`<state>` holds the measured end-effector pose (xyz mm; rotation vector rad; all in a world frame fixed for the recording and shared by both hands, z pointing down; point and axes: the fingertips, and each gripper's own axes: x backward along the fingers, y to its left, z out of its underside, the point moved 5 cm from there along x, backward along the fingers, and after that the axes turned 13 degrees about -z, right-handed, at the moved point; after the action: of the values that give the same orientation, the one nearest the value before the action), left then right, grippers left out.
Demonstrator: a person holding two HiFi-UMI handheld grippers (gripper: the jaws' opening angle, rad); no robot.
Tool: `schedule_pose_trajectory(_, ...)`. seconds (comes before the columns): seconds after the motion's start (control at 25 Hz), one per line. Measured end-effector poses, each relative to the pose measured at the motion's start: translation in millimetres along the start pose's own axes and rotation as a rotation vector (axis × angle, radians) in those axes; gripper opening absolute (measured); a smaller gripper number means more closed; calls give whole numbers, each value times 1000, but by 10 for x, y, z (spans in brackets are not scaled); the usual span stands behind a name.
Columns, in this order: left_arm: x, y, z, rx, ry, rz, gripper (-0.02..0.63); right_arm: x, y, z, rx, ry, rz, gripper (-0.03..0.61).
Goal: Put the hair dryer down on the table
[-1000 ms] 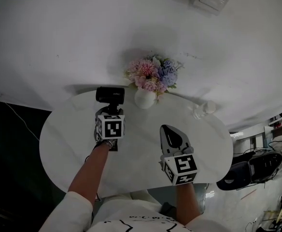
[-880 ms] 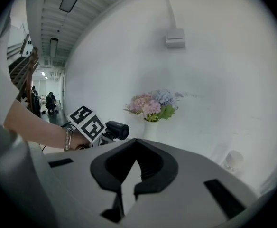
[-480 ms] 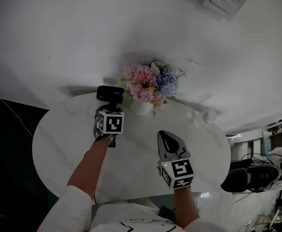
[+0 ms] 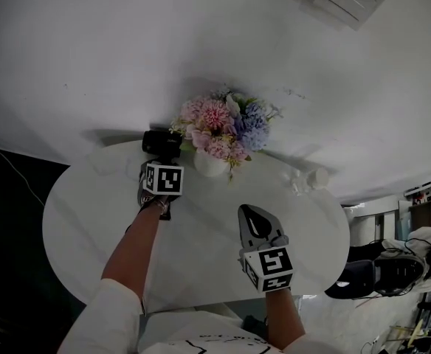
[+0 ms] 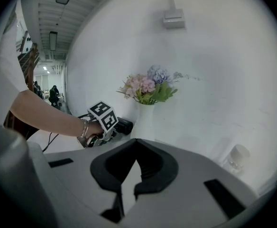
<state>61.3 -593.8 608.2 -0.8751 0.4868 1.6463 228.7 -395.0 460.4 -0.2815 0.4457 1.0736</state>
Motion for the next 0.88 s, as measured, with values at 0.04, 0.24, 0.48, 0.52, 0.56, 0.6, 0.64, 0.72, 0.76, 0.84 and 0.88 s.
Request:
schedule_pose_trajectory(0.04,-9,5,8,2,7,0,249,-4,0,9,-1,1,-1,-3)
schedule_pose_trajectory(0.24,-25,-5,17,2,10,16,249,-38,26,38,-3,5,-11,-3)
schedule_pose_trajectory(0.48,-17,-43,26,-5,8,66,277,-46,90,-3,5,-3,-23,-3)
schedule_pose_trajectory(0.52,-9,-63,32,-12,7,82,300,-36,98,-9,4,-5,-23,-3)
schedule_pose_trajectory(0.56,1,-76,42,-14,7,91,321,-25,108,-14,5,-7,-23,-3)
schedule_pose_trajectory(0.6,12,-80,54,-11,7,94,332,-13,119,-19,6,-9,-22,-3)
schedule_pose_trajectory(0.64,24,-78,66,-5,6,95,338,0,129,-23,7,-10,-21,-3)
schedule_pose_trajectory(0.72,57,-62,84,8,-3,92,347,26,150,-29,10,-12,-18,-3)
schedule_pose_trajectory(0.76,82,-46,87,14,-13,89,353,40,167,-30,12,-13,-17,-3)
schedule_pose_trajectory(0.84,149,-4,86,19,-34,87,357,69,215,-30,17,-13,-16,-3)
schedule_pose_trajectory(0.88,186,17,90,22,-40,88,357,83,244,-29,18,-14,-15,-3)
